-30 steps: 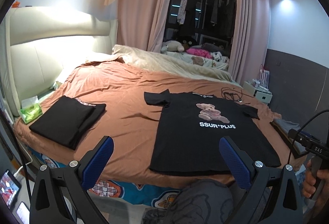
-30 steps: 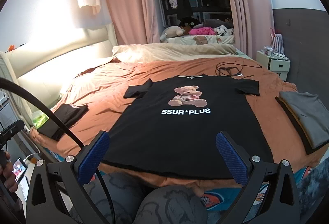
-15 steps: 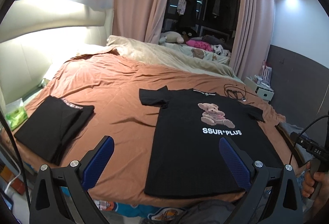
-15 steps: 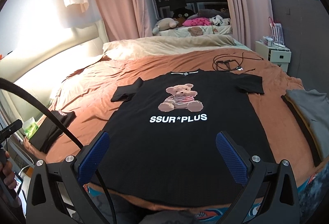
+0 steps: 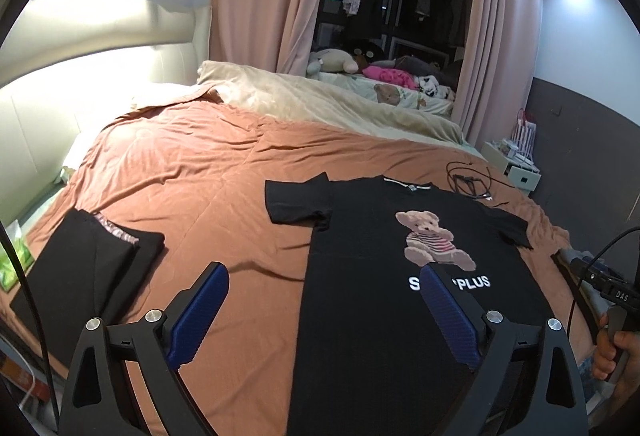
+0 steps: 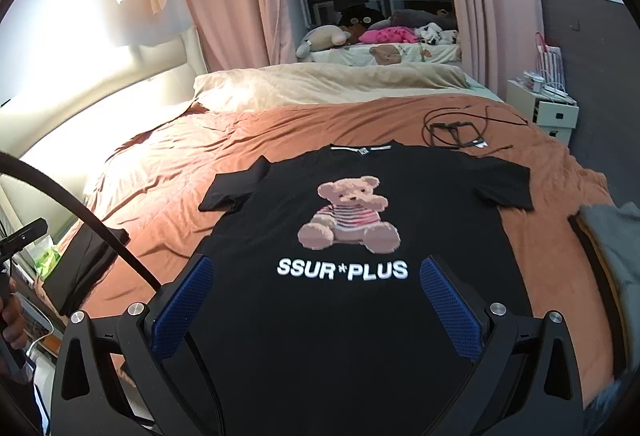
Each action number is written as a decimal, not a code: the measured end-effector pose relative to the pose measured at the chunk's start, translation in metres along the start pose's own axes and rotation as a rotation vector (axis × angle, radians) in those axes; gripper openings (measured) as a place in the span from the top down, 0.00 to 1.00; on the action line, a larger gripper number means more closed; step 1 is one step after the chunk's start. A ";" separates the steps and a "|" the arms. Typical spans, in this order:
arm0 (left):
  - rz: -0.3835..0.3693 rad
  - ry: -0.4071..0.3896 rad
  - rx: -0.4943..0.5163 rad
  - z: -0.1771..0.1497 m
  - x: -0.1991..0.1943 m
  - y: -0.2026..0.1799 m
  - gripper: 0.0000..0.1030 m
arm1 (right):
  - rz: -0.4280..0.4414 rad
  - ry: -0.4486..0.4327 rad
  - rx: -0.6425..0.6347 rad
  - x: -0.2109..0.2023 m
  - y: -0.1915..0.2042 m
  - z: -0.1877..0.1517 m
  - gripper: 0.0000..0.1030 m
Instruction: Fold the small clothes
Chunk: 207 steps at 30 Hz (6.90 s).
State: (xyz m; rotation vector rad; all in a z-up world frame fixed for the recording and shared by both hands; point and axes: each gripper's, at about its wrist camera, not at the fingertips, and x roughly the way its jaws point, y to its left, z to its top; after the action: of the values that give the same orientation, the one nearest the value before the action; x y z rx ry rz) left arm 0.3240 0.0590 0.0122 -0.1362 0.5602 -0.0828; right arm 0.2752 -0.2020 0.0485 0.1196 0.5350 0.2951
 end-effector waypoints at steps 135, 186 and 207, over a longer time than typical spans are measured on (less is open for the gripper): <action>-0.333 0.396 0.076 0.109 0.419 -0.070 0.95 | 0.244 0.370 0.263 0.427 -0.075 0.138 0.64; -0.184 0.594 -0.080 0.044 0.434 0.057 0.63 | 0.197 0.416 -0.265 0.468 0.092 0.121 0.79; -0.223 0.580 -0.010 0.043 0.439 0.030 0.63 | -0.008 0.316 -0.093 0.471 0.009 0.172 0.99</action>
State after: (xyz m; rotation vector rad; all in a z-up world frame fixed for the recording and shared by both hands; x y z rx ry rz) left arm 0.7191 0.0427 -0.1858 -0.1856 1.1234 -0.3438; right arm 0.7486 -0.0550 -0.0308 -0.0210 0.8333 0.3328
